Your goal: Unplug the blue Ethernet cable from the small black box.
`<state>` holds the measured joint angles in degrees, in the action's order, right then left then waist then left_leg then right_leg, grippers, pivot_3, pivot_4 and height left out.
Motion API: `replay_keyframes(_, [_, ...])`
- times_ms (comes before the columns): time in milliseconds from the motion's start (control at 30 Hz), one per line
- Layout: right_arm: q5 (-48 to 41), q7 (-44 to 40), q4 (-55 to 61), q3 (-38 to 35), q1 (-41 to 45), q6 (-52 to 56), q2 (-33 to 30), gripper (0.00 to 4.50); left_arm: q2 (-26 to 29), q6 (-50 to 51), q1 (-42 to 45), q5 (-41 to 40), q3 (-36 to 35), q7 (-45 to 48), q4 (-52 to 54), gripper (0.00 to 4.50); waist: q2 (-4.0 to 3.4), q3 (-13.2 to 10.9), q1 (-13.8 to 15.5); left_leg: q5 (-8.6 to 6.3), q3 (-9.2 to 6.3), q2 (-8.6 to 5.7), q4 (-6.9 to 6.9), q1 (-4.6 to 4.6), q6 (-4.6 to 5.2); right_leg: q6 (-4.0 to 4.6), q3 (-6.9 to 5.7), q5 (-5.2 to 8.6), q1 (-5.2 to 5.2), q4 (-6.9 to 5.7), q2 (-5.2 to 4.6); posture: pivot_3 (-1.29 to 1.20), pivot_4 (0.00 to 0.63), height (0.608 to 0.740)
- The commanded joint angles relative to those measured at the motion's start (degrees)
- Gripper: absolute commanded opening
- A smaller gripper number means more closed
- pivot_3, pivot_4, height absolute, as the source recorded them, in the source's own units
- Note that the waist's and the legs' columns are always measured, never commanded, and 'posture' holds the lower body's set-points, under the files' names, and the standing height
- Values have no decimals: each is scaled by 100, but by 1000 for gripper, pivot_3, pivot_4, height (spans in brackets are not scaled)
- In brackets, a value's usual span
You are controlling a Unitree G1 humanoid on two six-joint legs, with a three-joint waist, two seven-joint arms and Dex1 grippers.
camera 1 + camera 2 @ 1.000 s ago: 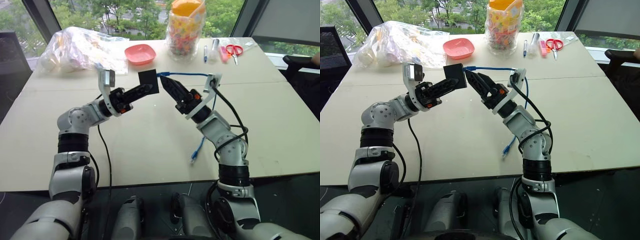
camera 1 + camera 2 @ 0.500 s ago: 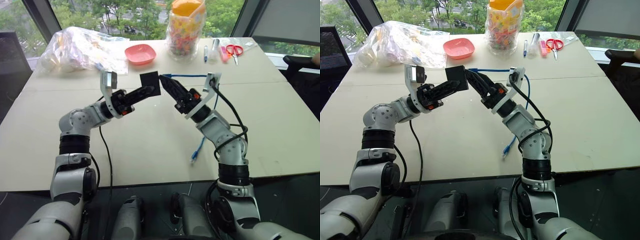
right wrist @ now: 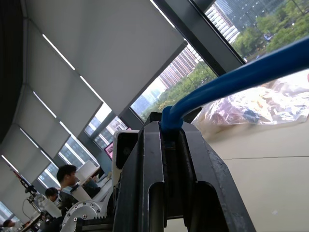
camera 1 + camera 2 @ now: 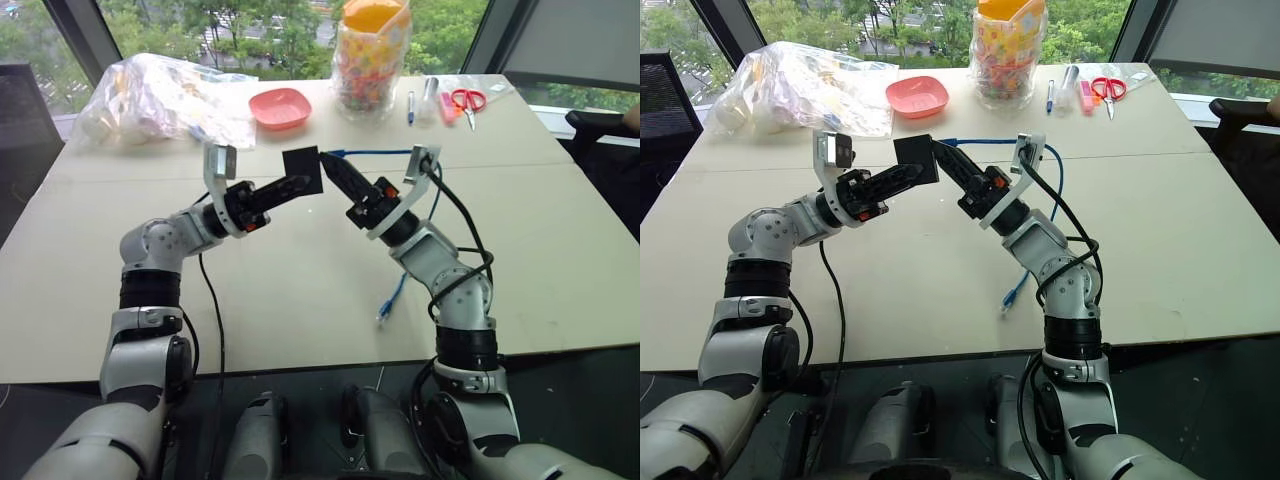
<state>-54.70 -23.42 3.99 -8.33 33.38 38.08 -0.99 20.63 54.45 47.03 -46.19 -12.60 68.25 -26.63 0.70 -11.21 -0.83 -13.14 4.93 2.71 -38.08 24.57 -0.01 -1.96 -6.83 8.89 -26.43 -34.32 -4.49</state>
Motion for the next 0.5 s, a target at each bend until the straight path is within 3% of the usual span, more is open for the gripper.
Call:
replay_keyframes(33, [-77,231,-64,-493,193,-215,-164,22,390,-185,110,-41,-297,76,-17,509,0,0,-3,0,0,1,0,0,0,0,0,0,-1,0,1,0,150,740])
replay_keyframes(200, [-66,317,-322,-749,338,-318,-412,22,621,-321,164,-88,-483,-15,-179,509,-1,-1,18,0,0,0,2,4,0,0,-1,0,-2,5,0,0,150,740])
replay_keyframes(367, [171,292,-857,-896,607,-448,-700,22,494,-584,153,32,-492,-226,-129,509,-2,-1,14,-1,2,-3,2,10,0,1,-2,0,-2,13,-5,0,150,740])
replay_keyframes(433, [618,526,-1482,-918,822,-568,-930,22,233,-1326,102,561,-258,-686,-50,509,-2,-1,18,0,2,-3,2,10,1,1,-2,0,-1,10,-4,0,150,740])
replay_keyframes(500, [1414,771,-2627,-778,1177,-746,-1462,22,-169,-2725,2,1544,227,-1399,-128,509,-3,0,9,0,1,-2,2,13,1,-4,-2,-3,-3,10,-2,0,150,740])
